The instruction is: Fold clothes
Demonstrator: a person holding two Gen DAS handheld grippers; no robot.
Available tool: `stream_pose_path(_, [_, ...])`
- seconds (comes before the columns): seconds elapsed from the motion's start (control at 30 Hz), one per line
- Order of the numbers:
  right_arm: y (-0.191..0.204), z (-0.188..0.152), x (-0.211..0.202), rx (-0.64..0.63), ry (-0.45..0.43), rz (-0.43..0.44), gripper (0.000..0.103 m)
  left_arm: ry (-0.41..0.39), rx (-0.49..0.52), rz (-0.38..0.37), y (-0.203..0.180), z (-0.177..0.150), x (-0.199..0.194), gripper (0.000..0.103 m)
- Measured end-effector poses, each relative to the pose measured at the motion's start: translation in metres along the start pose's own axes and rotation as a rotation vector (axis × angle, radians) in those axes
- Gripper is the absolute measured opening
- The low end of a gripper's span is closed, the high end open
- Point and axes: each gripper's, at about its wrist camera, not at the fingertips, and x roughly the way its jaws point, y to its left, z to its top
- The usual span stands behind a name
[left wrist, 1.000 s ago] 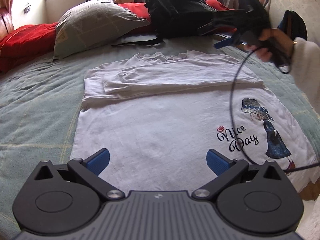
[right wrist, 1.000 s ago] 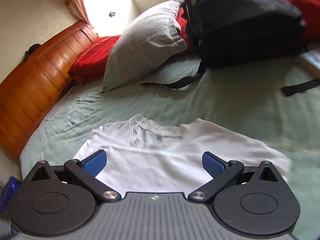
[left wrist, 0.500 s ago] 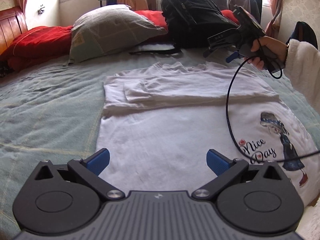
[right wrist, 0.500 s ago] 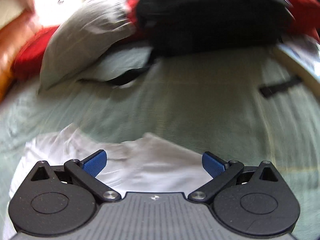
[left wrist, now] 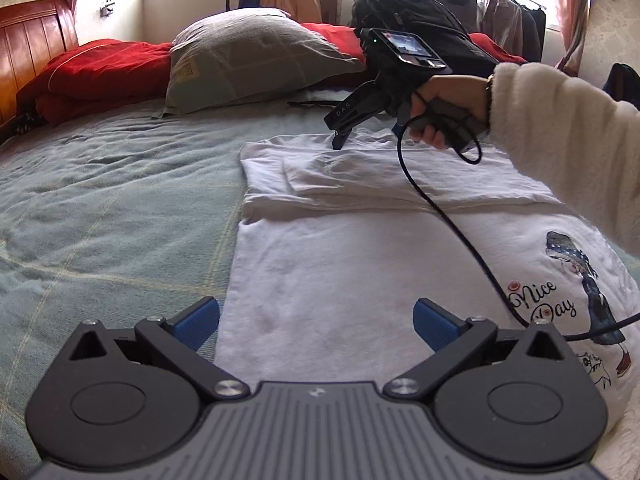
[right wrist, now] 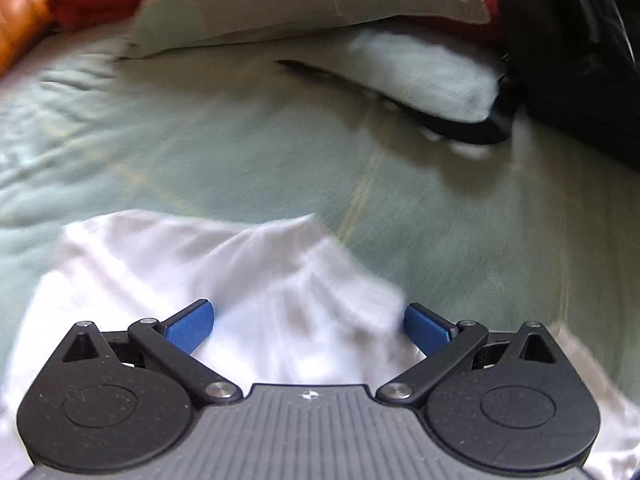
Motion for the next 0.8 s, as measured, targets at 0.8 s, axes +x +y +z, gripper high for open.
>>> stream_pose_path(0.8, [-0.08, -0.022, -0.023, 0.027, -0.04, -0.068, 0.103, 0.008, 0.026, -0.028, -0.009, 0.001, 0.008, 0.102])
